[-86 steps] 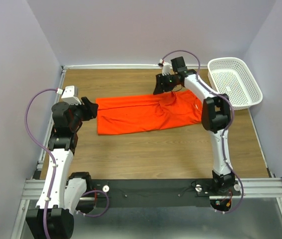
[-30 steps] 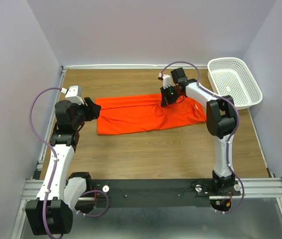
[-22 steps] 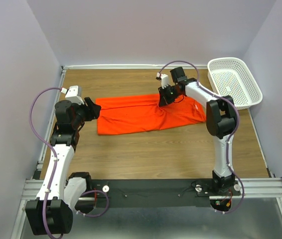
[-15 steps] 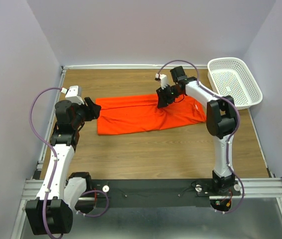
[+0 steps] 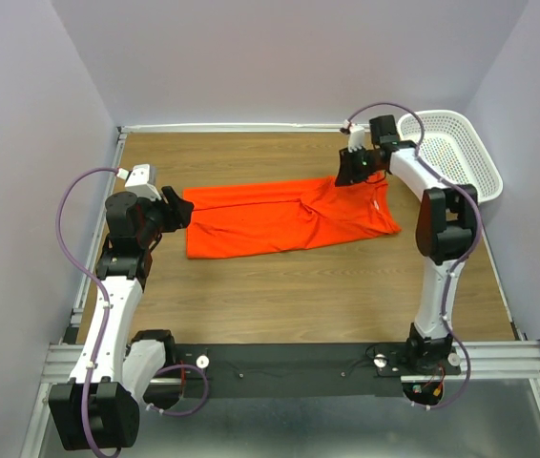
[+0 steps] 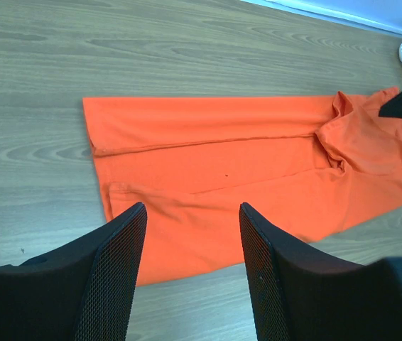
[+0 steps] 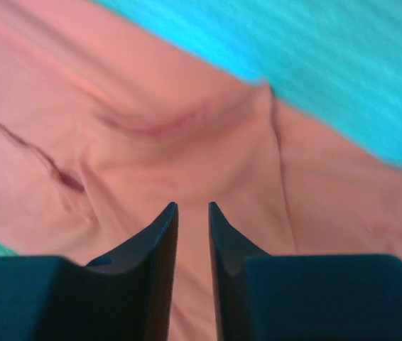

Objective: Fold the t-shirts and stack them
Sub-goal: Fold the tshirt

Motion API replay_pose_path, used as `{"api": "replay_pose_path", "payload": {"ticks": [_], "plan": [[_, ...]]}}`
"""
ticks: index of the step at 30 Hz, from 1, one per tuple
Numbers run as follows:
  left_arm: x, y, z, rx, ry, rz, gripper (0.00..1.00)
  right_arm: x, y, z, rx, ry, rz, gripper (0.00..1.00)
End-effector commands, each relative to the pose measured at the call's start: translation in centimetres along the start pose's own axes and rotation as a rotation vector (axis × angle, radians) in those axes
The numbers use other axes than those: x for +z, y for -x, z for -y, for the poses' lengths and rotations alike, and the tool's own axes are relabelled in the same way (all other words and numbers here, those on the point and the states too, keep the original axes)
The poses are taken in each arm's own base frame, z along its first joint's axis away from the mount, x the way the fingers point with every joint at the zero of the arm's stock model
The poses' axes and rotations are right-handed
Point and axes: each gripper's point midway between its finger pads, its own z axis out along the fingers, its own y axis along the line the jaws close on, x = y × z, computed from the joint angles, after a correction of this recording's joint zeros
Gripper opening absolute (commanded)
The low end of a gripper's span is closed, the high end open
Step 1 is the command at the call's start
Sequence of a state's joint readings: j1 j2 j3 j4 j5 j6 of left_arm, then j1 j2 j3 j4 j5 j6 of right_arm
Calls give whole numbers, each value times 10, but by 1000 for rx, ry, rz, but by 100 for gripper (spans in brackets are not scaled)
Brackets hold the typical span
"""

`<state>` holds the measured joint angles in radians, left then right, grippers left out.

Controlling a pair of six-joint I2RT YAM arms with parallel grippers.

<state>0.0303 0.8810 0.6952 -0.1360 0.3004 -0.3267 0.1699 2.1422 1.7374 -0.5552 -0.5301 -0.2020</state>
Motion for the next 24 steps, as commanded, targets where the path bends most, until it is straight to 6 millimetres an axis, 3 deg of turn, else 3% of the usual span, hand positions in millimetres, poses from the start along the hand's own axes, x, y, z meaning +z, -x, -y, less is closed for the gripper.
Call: {"api": "replay_pose_path", "payload": {"ticks": [1,2,3,4,5,7,8,10,11,13,17,20,24], "plan": [[-1,1,-2,-27,27,19,63,-60,4,-19,-141,-18,43,36],[0,-6,-7,-96,67,-5,63,-67,-22,-12,-181,-75,-15,44],[1,-13,-9,-141,79,-28,63,-77,-34,-10,-200,-120,-38,46],[1,-22,-8,-189,81,-59,63,-105,-28,-15,-245,-178,-4,47],[2,-40,-4,-303,74,-108,63,-111,-61,-2,-214,-231,-66,49],[6,-64,-2,-399,59,-164,61,-141,-74,16,-146,-280,-33,49],[5,-90,-5,-452,67,-214,59,-145,-85,21,-112,-279,-37,48],[7,-111,-2,-544,55,-256,58,-153,-112,34,-54,-275,-50,48],[5,-131,-8,-577,93,-289,54,-161,-119,42,-24,-266,-30,48],[5,-150,-13,-621,127,-327,54,-164,-136,47,21,-245,-24,49],[-1,-193,-31,-703,251,-391,54,-164,-140,45,40,-192,6,50],[3,-207,-39,-737,295,-401,54,-165,-140,46,35,-190,9,50],[14,-203,-54,-733,366,-360,54,-161,-142,40,36,-154,15,50]]}}
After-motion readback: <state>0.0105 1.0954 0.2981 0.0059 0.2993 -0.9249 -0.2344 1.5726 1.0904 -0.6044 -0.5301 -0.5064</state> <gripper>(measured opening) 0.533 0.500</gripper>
